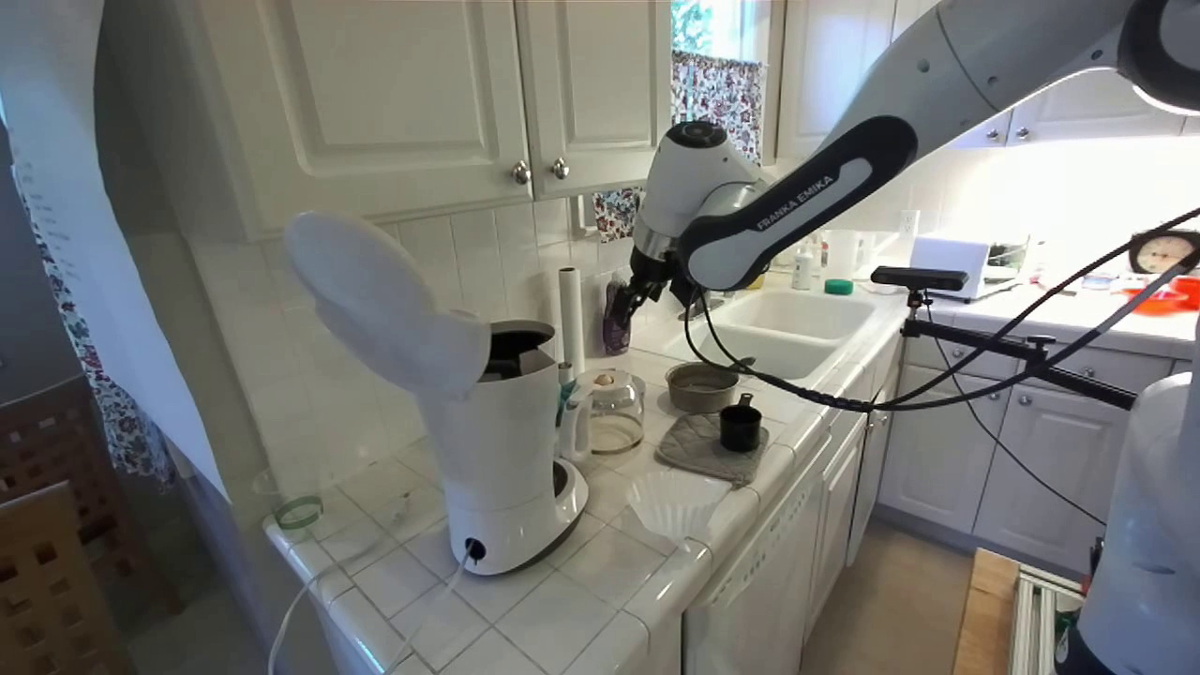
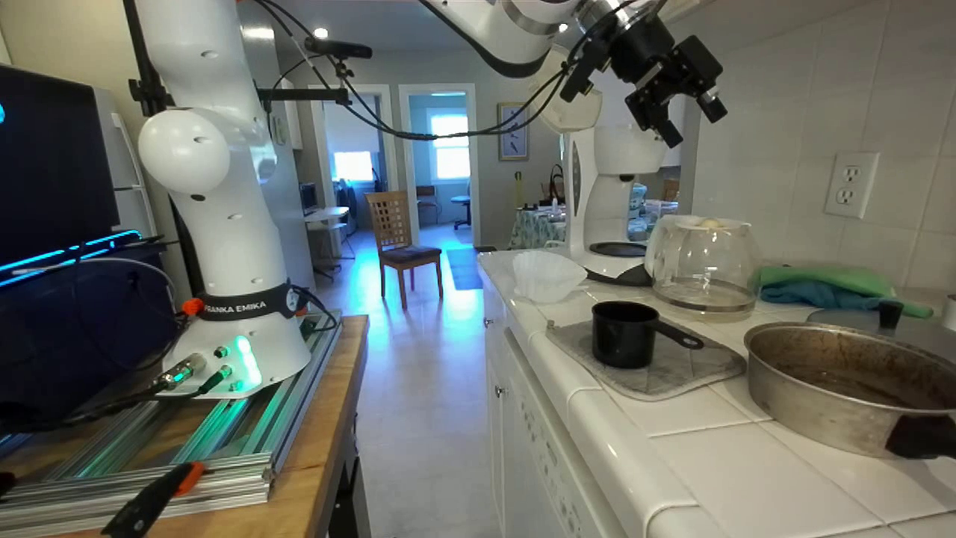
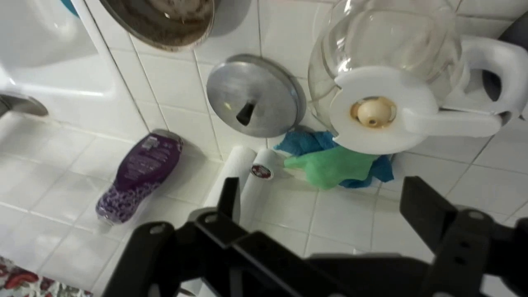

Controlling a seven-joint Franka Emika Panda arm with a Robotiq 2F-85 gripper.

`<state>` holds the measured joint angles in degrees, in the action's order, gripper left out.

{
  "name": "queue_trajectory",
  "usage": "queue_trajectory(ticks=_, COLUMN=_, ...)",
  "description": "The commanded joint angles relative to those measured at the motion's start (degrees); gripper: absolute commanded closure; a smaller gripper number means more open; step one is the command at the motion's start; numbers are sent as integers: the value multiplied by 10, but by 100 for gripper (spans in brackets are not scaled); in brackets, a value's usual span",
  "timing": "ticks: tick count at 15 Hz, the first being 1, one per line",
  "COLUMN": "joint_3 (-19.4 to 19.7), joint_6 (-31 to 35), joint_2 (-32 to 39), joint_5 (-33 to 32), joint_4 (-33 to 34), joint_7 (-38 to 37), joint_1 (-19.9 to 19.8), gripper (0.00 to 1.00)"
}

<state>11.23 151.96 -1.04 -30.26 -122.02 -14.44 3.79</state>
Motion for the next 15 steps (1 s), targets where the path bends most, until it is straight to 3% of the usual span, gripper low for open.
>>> queue_trajectory(ticks=1, joint_3=-40, joint_6=-105, joint_2=-61, joint_5=68, joint_4=-21, joint_7=-13, joint_1=-32, gripper=0)
queue_trajectory(ticks=5, joint_3=-48, joint_6=-163, joint_2=-109, joint_5=154, joint_4=-42, joint_7=18, joint_1=-53, gripper=0)
queue_trajectory(ticks=8, joint_3=-45, joint_6=-170, joint_2=-140, joint_5=198, joint_4=-64, joint_7=47, joint_1=-63, gripper=0)
queue_trajectory(ticks=9, joint_3=-45, joint_6=-168, joint_2=-149, joint_5=205, joint_4=-71, joint_7=52, joint_1=-67, gripper=0)
queue_trajectory(ticks=10, joint_3=-55, joint_6=-164, joint_2=-113, joint_5=182, joint_4=-41, joint_7=34, joint_1=-74, gripper=0)
queue_trajectory(ticks=15, joint_3=-55, joint_6=-163, joint_2=-134, joint_5=192, joint_4=-58, joint_7=41, joint_1=-79, gripper=0)
